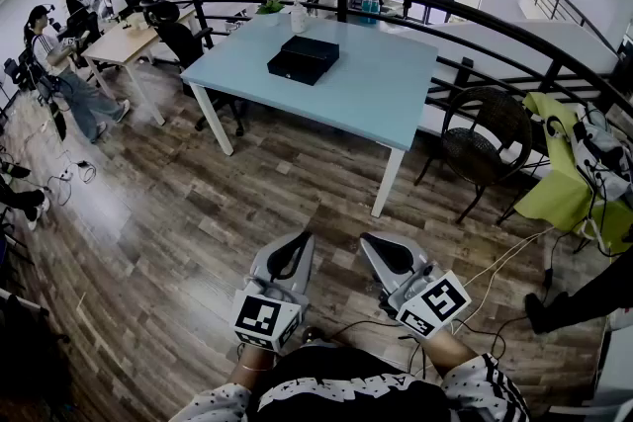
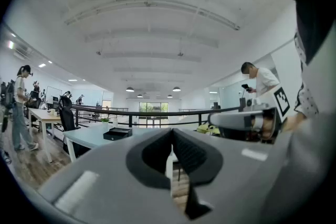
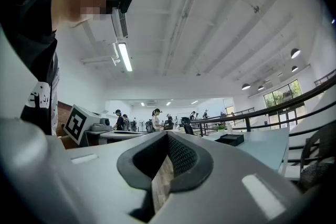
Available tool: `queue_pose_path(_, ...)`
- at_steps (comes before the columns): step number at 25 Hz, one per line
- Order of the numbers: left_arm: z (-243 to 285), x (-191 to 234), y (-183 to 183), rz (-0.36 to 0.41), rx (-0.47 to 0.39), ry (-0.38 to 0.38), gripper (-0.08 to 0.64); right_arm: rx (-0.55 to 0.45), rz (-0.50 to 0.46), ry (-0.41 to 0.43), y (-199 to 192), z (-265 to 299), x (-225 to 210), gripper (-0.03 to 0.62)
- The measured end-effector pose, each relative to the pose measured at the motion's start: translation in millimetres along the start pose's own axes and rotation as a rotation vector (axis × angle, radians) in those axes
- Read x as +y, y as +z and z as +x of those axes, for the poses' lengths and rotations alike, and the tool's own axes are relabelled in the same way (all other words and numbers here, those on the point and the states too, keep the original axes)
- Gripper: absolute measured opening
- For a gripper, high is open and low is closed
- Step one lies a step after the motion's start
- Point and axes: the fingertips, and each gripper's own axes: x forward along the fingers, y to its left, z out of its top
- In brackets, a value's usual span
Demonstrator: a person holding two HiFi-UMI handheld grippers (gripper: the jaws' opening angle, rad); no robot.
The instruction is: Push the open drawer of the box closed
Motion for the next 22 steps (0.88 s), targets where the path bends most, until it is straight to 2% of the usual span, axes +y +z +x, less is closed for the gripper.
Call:
queue_pose_path(4,7.1,10.0,-6.7,-0.013,0.031,-0.004,0.0,-0.007,-0.008,-0.008,1.5,10.7,-7.3,0.003)
queue_pose_path(8,17.7,12.9,-5.0,-0.018,0.006,-0.034,0.0,0.001,-0.001,-0.033,0.3,15.5,-14.2,0.003)
queue_pose_path(13,22.3,23.8,-4.4,-0.019,0.03,-0.057,0.0,-0.016,0.004,-0.056,4.3,24.8,-16.0,0.003)
queue_pose_path(18,20.9,48.2,-6.9,-0.029,0.0,-0.067,0.0,-0.027,0.01,-0.064,5.7,47.0,-11.2,0.003)
queue_pose_path(22,15.6,79.2,-9.5,-0.023,-0.024,-0.045,0.0,-0.025,0.008,-0.07,2.6,73.9,-4.8,0.003)
